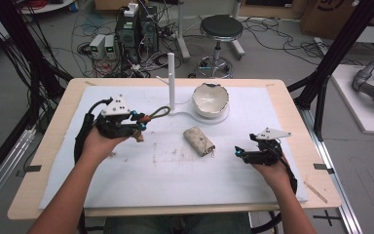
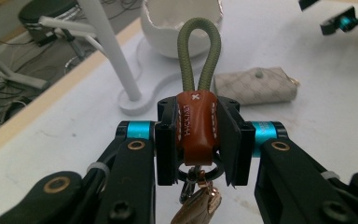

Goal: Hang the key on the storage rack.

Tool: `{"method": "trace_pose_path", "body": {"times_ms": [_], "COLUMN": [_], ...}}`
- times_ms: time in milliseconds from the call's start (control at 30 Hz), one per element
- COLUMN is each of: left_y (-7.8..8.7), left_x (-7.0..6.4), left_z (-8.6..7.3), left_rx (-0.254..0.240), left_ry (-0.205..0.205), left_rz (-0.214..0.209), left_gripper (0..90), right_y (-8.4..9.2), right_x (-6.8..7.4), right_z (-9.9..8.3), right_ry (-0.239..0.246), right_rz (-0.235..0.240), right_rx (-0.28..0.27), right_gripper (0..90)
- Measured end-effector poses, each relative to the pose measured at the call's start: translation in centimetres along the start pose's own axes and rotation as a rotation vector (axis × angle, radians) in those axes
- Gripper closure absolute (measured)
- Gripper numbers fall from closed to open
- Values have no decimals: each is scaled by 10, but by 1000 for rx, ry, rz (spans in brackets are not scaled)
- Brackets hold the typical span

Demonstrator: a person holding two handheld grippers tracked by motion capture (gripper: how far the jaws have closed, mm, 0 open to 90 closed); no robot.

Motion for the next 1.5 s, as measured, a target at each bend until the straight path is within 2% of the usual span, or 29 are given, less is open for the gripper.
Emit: {"method": "trace_pose_path", "body": {"times_ms": [100,133,200,300,333,433,567,733,967,1067,1333,1433,1500], "left_y": [2,2,2,0,-2,-5,-10,-17,-23,-28,-40,-42,-41], "left_x": [10,10,18,22,26,31,41,47,57,64,66,68,70], "left_z": [13,13,25,32,39,46,64,73,76,72,65,62,60], "left_rx": [-7,-7,-17,-14,-23,-16,-25,-16,6,37,71,72,51], "left_ry": [-2,-2,12,15,20,17,25,27,37,44,40,52,80], "left_rz": [17,17,23,30,35,47,70,83,105,117,126,140,147], "left_gripper": [697,698,698,698,698,698,698,698,698,698,693,649,498], "right_y": [-1,-1,-2,-2,-2,-3,-3,-3,-3,-3,-5,-4,-4], "right_x": [0,0,0,0,0,0,-1,-1,-1,-1,1,1,2], "right_z": [0,0,-1,-1,-1,-1,-1,-1,-2,-2,-3,-3,-3], "right_ry": [2,2,3,2,2,1,5,0,-3,2,6,7,6], "right_rz": [0,0,3,3,2,1,4,4,6,10,8,4,5], "right_rx": [2,5,11,10,10,12,13,11,16,21,31,34,33], "right_gripper": [198,198,198,198,198,198,198,198,198,198,198,198,198]}}
Point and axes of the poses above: each handheld gripper's, and its own axes: y roughly backward along the jaws, z roughly out of its top, x roughly to its left, the point moved 8 cm from there along -y, roughly forward along the jaws, and after that the axes turned 3 degrees about x, right-handed, at the moved point
